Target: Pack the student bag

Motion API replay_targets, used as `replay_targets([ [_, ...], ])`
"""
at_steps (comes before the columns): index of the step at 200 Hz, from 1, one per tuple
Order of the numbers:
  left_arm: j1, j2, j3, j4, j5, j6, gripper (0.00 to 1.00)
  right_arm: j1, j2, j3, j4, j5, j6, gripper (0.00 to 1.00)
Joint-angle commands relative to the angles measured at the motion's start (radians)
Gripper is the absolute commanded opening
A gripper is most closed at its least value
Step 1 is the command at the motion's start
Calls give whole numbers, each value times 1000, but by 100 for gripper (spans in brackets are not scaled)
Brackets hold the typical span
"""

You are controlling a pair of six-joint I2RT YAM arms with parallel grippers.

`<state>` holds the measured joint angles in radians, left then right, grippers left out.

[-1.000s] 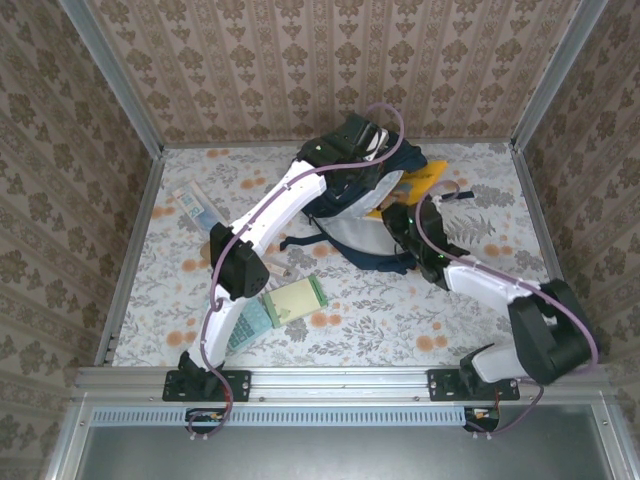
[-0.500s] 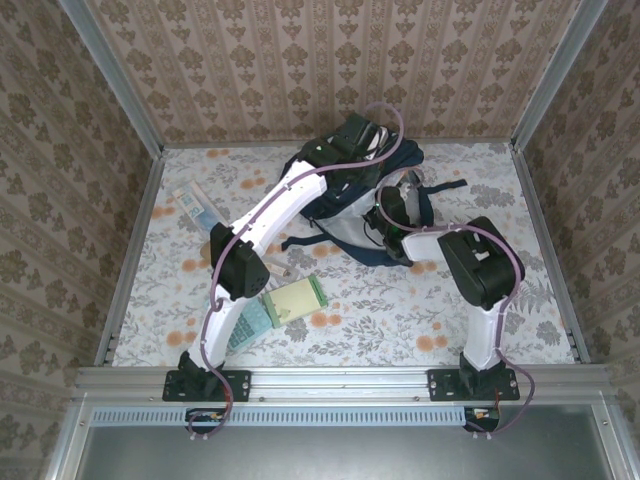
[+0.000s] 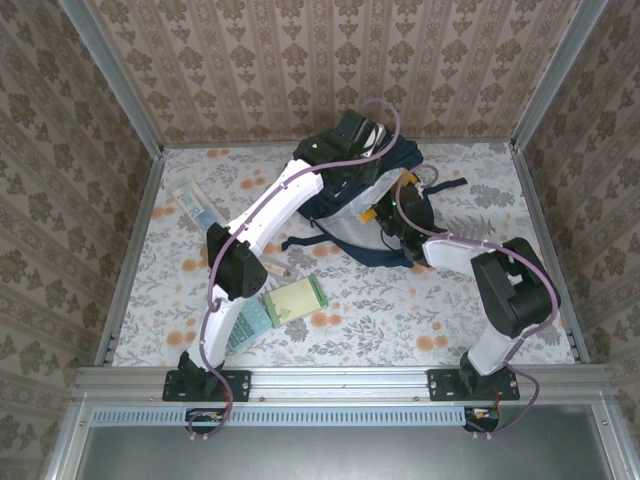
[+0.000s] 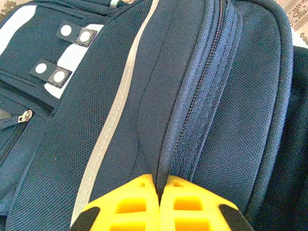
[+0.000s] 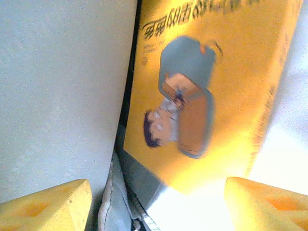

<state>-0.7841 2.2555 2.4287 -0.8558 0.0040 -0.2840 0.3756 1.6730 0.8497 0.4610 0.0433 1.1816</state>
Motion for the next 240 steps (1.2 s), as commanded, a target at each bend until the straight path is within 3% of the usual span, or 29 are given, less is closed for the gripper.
replay_targets([
  [1,9,-99,14,69,19,-23,0,-31,-59,-38,-76,-44,-75,72],
  [49,13,-96,13,70,31,-27,0,-81,-2,37,-204,-140,-143,57],
  [71,13,-97,14,66,30,-27,0,-76,13,66,-320,-90,-119,62],
  [116,10,-99,13,69,55,-22,0,-72,117,131,-299,-128,-103,63],
  [145,0,-97,13,72,95,0,0,-69,203,192,-248,-170,-66,59],
  [219,-27,-93,11,74,171,54,0,-51,293,254,151,-288,-24,48],
  [240,-29,-93,6,70,174,55,0,-53,317,282,146,-301,-13,48],
])
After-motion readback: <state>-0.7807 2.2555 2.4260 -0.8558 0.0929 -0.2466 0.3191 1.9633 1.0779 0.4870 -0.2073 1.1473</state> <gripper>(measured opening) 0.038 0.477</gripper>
